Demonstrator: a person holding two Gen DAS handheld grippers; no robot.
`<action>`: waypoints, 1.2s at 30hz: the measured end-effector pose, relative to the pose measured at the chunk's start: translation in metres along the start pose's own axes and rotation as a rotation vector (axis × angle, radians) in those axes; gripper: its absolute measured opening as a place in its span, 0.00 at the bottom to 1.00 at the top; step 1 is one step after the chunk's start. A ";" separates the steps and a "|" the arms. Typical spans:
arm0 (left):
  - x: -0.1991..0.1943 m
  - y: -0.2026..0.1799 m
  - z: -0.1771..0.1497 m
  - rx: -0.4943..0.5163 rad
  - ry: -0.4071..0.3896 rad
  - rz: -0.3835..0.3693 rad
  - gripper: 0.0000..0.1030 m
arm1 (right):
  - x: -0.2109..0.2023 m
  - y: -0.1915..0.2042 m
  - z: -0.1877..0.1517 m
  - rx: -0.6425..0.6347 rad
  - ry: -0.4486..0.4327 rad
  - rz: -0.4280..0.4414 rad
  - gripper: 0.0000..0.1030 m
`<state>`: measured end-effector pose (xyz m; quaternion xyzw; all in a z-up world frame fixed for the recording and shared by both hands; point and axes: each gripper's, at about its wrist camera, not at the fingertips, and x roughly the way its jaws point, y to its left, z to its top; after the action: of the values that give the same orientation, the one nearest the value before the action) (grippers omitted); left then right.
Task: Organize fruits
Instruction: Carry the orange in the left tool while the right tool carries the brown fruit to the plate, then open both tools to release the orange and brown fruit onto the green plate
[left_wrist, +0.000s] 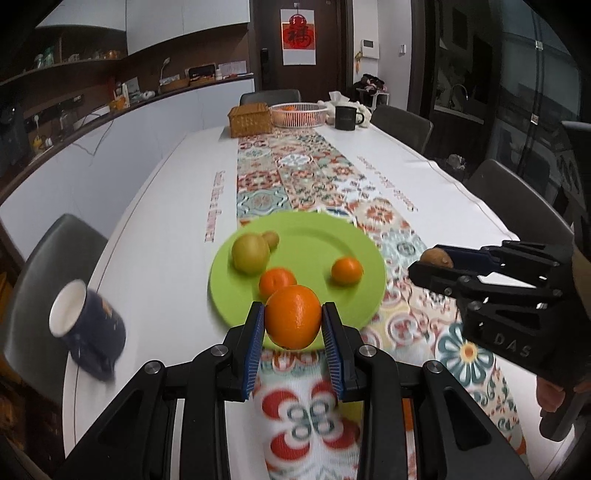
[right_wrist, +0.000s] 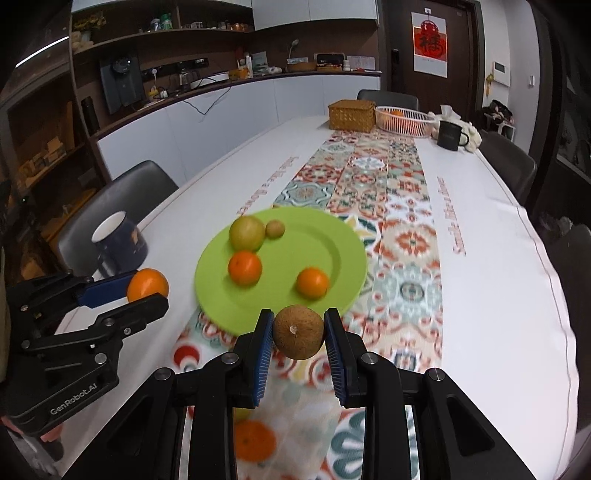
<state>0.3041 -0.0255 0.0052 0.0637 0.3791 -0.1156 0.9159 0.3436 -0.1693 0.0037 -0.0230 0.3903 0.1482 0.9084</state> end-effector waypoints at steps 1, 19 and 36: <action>0.004 0.001 0.006 0.004 -0.006 -0.002 0.30 | 0.002 0.000 0.003 -0.001 0.000 0.000 0.28; 0.080 0.021 0.052 -0.004 0.033 -0.033 0.30 | 0.075 -0.018 0.058 -0.010 0.039 0.034 0.28; 0.083 0.018 0.050 0.031 0.045 0.006 0.35 | 0.100 -0.026 0.052 0.001 0.075 0.026 0.32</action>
<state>0.4000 -0.0322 -0.0181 0.0818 0.3977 -0.1171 0.9063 0.4528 -0.1611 -0.0334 -0.0228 0.4243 0.1586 0.8913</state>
